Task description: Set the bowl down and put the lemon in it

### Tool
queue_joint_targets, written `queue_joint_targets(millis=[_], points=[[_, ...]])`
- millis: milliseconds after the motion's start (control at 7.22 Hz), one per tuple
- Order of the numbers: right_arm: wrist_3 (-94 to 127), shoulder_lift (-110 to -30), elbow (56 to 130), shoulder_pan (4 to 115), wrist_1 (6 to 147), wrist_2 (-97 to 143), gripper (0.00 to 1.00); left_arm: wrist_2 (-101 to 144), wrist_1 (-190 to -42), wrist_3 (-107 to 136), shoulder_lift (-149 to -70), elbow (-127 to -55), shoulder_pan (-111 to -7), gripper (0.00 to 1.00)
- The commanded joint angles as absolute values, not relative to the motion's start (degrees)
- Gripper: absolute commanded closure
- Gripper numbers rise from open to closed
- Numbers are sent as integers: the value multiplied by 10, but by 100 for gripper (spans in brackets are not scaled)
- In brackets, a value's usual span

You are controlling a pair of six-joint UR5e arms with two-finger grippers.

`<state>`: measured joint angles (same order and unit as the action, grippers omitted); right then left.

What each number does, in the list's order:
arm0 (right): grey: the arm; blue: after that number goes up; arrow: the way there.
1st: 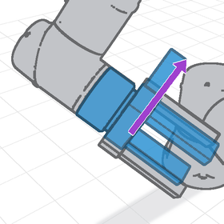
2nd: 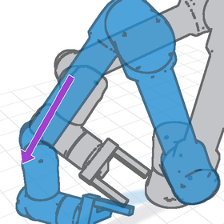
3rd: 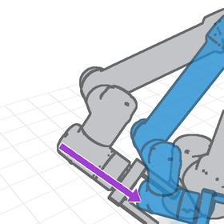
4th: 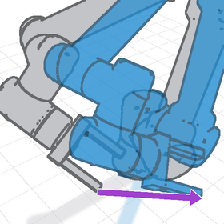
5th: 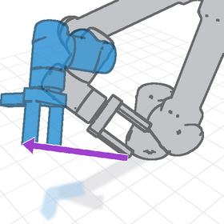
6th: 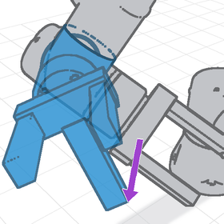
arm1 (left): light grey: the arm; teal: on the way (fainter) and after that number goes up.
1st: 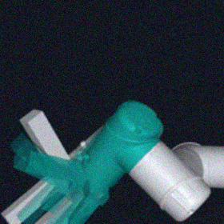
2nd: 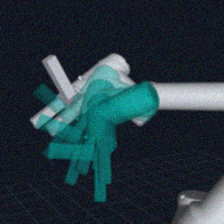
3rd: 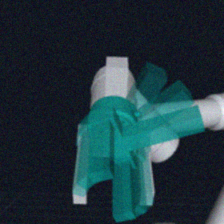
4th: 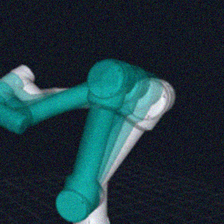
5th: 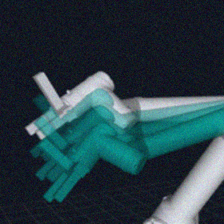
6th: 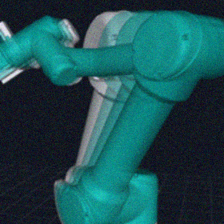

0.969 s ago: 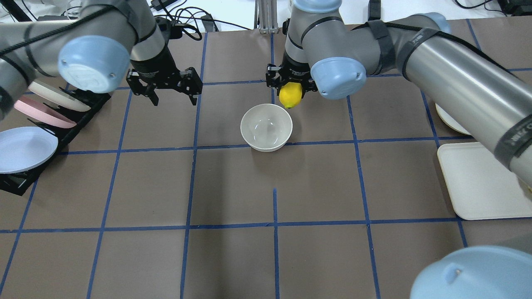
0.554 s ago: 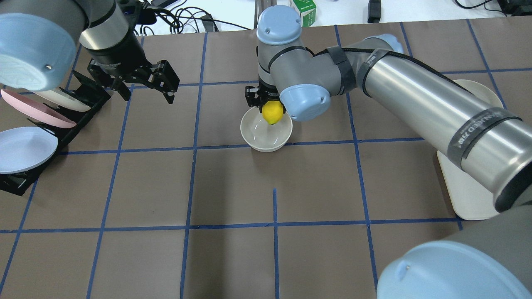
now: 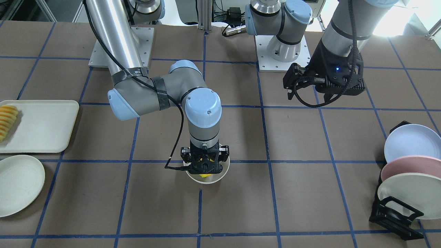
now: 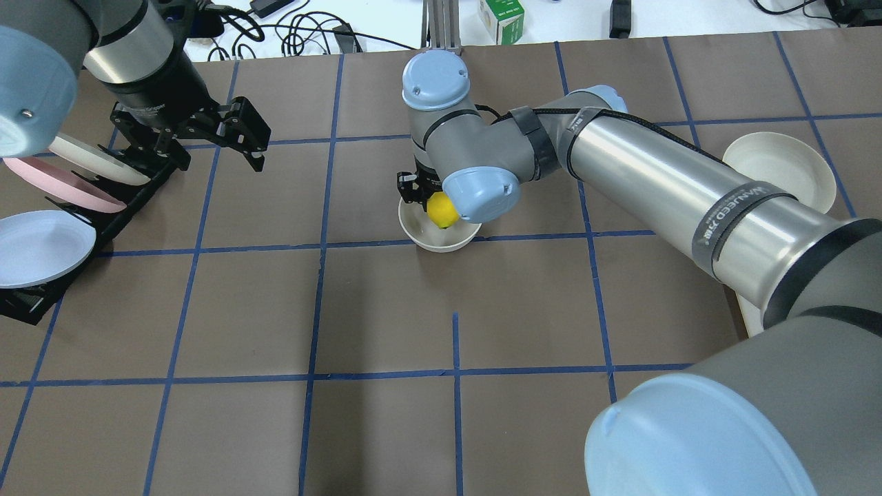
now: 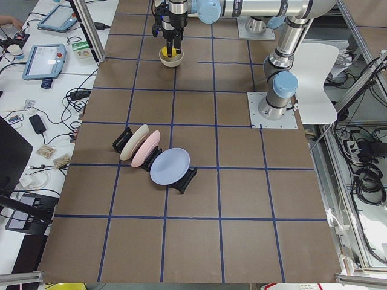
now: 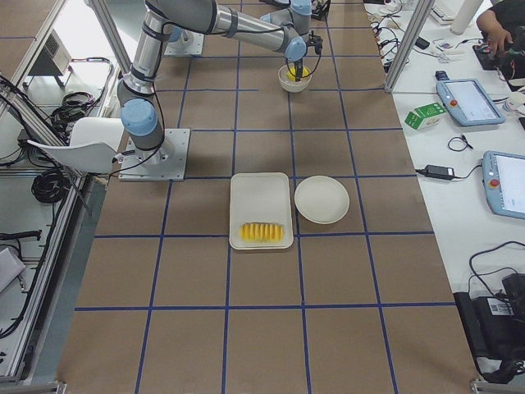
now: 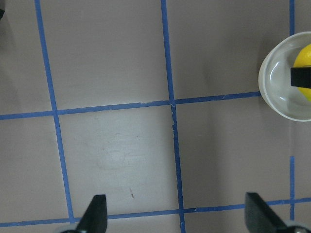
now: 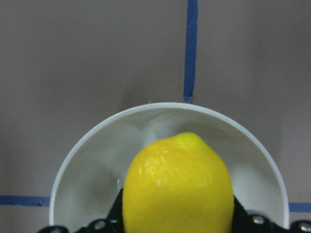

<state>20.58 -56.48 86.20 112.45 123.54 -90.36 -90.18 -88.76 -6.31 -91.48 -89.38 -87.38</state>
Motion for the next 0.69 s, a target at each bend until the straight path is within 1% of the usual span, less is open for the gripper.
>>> queue_joint_targets(millis=[0, 138, 277, 554], points=[[203, -543, 862, 1125, 1258, -904, 66, -901, -889, -58, -913, -891, -873, 0], [207, -546, 863, 1127, 1258, -905, 28, -901, -889, -59, -911, -891, -873, 0], [206, -550, 863, 1128, 1258, -905, 0, -900, -889, -59, -911, -891, -873, 0], [205, -589, 865, 1136, 1226, -907, 0, -901, -889, -59, -911, -891, -873, 0]])
